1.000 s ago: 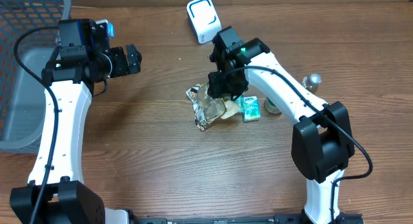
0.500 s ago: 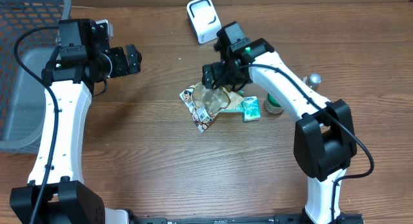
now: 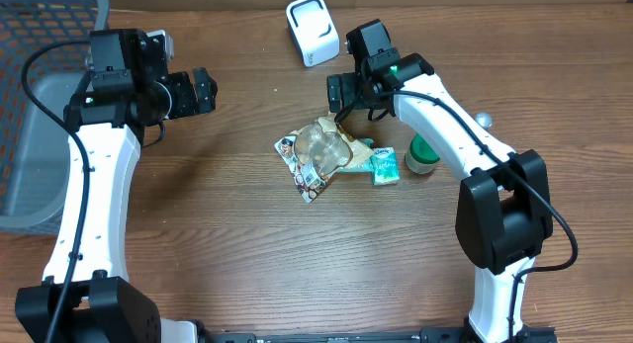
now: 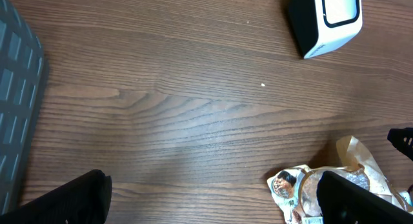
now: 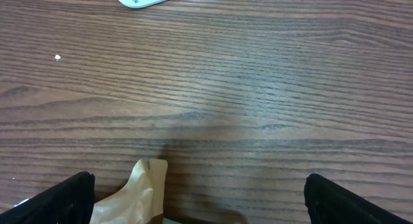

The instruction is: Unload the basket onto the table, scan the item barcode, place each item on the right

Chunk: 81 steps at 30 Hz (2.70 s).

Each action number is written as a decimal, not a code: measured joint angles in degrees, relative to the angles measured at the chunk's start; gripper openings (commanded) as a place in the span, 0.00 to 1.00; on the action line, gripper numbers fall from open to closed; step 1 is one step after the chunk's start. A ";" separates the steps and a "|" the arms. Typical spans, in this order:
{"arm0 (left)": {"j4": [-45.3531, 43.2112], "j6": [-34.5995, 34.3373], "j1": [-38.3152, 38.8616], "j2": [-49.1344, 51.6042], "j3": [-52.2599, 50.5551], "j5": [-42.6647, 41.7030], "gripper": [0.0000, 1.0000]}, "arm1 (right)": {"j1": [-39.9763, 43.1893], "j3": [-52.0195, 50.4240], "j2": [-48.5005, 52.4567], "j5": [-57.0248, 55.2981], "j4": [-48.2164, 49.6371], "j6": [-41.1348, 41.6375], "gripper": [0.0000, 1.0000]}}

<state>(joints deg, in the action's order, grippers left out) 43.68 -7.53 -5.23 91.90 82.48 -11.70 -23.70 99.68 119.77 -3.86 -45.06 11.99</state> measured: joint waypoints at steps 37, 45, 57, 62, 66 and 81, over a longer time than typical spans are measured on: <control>0.00 0.00 0.00 0.00 0.00 0.00 1.00 | 0.00 0.00 0.00 -0.66 0.00 -0.04 1.00; -0.02 0.00 0.00 0.00 0.00 3.37 0.99 | 0.00 0.00 0.00 -0.66 -0.02 -0.04 1.00; 2.64 0.00 0.00 0.00 0.00 9.05 0.99 | 0.00 0.00 0.00 -0.66 0.00 -0.02 1.00; 9.51 0.00 0.00 0.00 -0.02 9.46 1.00 | 0.00 0.00 0.00 -0.68 0.00 -0.04 1.00; 10.64 0.00 0.00 0.00 -0.04 9.66 0.99 | 0.00 0.00 0.00 -0.68 0.00 -0.02 1.00; 7.15 0.00 0.37 0.15 -10.78 9.35 0.99 | 0.00 0.00 0.00 -0.70 0.02 -0.07 1.00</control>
<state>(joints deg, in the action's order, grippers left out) 50.83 -7.53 -4.86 92.05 71.70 -2.35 -23.70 99.68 119.77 -4.56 -45.04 11.92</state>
